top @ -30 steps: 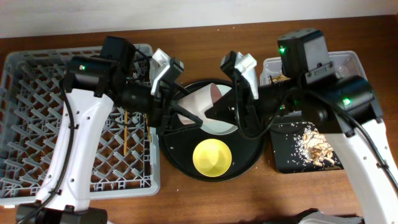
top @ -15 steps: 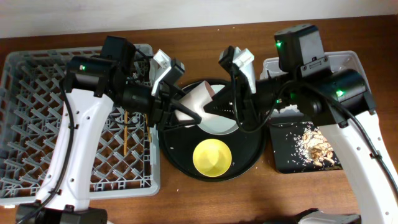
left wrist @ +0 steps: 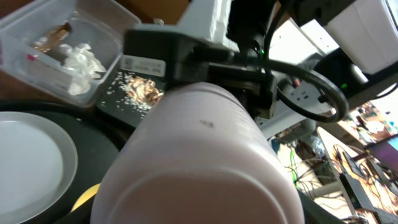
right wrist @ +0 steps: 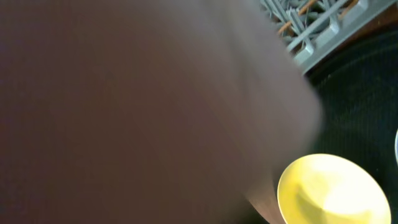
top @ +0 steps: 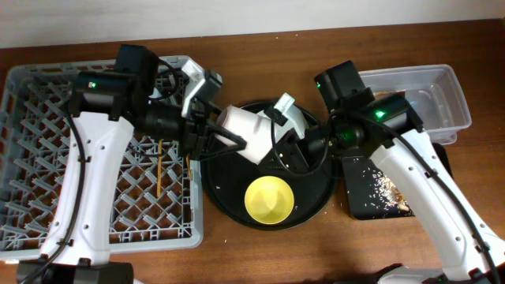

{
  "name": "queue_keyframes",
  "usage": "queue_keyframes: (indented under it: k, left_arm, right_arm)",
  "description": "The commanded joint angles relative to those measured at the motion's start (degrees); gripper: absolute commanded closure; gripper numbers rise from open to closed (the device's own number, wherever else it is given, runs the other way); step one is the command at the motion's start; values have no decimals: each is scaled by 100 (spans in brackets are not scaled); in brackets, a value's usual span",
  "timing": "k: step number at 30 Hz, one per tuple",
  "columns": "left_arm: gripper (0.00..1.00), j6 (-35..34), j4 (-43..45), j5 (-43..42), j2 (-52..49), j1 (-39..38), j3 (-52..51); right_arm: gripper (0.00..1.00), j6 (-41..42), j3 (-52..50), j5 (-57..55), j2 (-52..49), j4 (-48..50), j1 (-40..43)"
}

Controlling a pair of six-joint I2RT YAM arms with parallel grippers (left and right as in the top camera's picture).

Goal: Sort waste into correct bins and load items into the dishwasher rack
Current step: 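Place the pink cup upside down in the rack with the left gripper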

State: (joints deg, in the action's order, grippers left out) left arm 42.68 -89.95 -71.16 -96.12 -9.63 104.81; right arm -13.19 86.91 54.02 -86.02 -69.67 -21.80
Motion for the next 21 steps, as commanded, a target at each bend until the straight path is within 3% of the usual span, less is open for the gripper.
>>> queue_keyframes:
  k: [1, 4, 6, 7, 10, 15, 21]
  left_arm:
    - [66, -319, 122, 667, 15, 704, 13]
    - [72, -2033, 229, 2924, 15, 1515, 11]
    - [71, -3998, 468, 5410, 15, 1716, 11]
    - [71, -4439, 535, 5925, 13, 1685, -13]
    - [71, -4909, 1045, 6489, 13, 1655, -531]
    - [70, -4955, 2922, 6153, 13, 1650, -2127]
    - [70, -4996, 3318, 6153, -13, 1650, -2247]
  right_arm:
    - [76, 15, -74, -319, 0, -114, 299]
    - [76, 15, -103, -929, 0, -409, 660]
    - [76, 15, -280, -1123, 0, -411, 651]
    - [76, 13, -376, -1130, -2, -400, 651]
    - [76, 13, -619, -1427, 0, -348, 651]
    - [75, 13, -627, -1427, 0, -275, 651]
    - [71, 13, -627, -1427, -2, -280, 651]
